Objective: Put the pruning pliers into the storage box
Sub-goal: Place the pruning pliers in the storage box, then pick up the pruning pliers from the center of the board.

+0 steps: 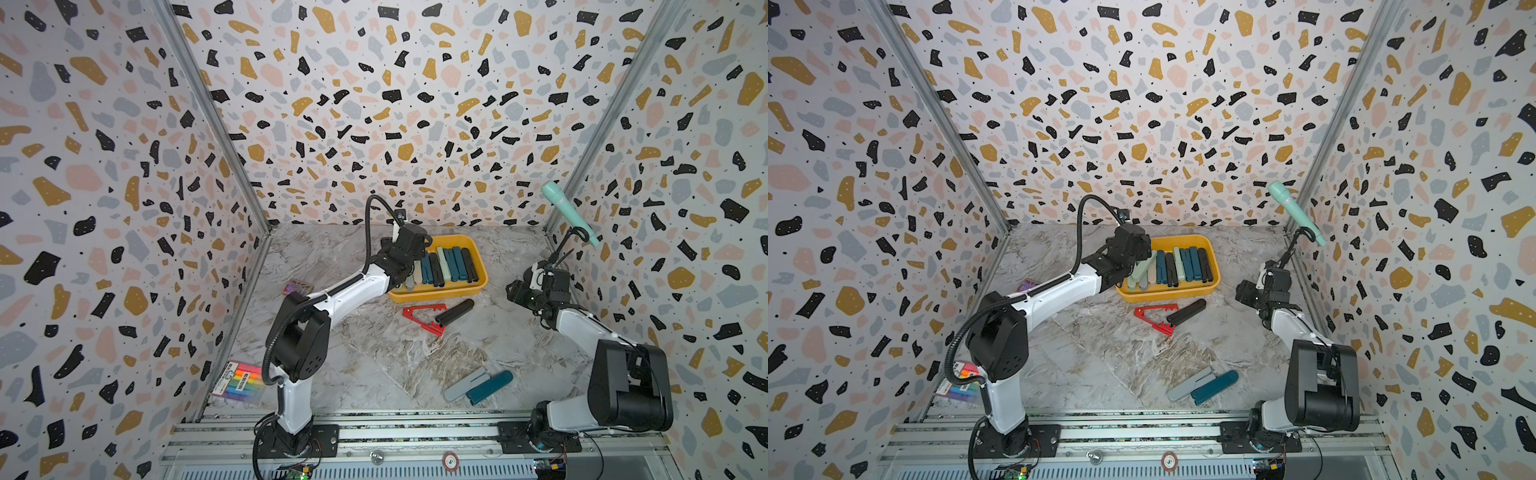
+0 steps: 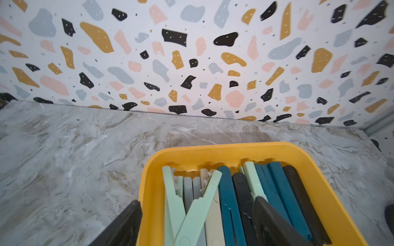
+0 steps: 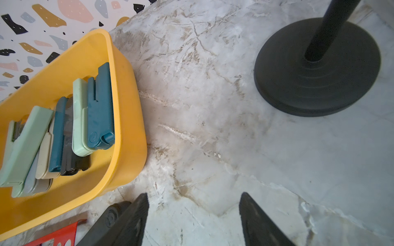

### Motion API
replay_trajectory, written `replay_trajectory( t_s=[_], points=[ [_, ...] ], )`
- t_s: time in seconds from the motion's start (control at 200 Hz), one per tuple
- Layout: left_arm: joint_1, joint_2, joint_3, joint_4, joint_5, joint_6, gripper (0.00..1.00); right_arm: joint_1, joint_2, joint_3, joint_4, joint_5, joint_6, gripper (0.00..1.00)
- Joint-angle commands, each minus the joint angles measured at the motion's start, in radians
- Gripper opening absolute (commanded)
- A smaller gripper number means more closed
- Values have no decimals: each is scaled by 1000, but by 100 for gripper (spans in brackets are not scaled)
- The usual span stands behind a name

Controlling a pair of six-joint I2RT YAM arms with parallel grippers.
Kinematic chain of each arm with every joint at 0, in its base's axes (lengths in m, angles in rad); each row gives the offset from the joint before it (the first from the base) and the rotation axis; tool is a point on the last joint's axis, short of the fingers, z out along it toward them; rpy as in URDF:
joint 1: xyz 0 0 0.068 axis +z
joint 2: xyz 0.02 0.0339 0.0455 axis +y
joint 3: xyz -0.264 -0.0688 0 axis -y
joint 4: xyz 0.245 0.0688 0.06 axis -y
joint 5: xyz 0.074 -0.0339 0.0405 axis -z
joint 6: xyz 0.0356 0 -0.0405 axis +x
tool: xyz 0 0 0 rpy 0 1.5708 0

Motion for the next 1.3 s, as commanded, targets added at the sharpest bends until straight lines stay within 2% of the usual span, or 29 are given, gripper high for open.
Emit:
replay_trajectory(
  t_s=[0.0, 0.2, 0.476, 0.621, 0.816, 0.911, 1.096, 1.297],
  points=[
    [-12, -26, -47, 9, -34, 56, 82, -7, -43, -9, -24, 7, -13, 69],
    [-49, -98, -146, 36, -31, 35, 82, -6, -55, -10, -31, 5, -11, 69],
    [-186, -175, -271, 74, 8, 60, 81, -7, -83, -17, -47, 9, -2, 69],
    [-292, -207, -382, 114, 108, 146, 81, -7, -103, -22, -58, 12, 1, 69],
    [-367, -254, -529, 86, 265, 209, 80, -7, -132, -27, -74, 34, -4, 69],
    [-419, -277, -579, 60, 282, 235, 80, -8, -141, -30, -77, 33, 1, 69],
    [-546, -279, -583, 9, 280, 264, 81, -7, -143, -37, -75, 25, 14, 69],
    [-635, -225, -548, -13, 307, 286, 81, -8, -143, -35, -78, 30, 12, 69]
  ],
)
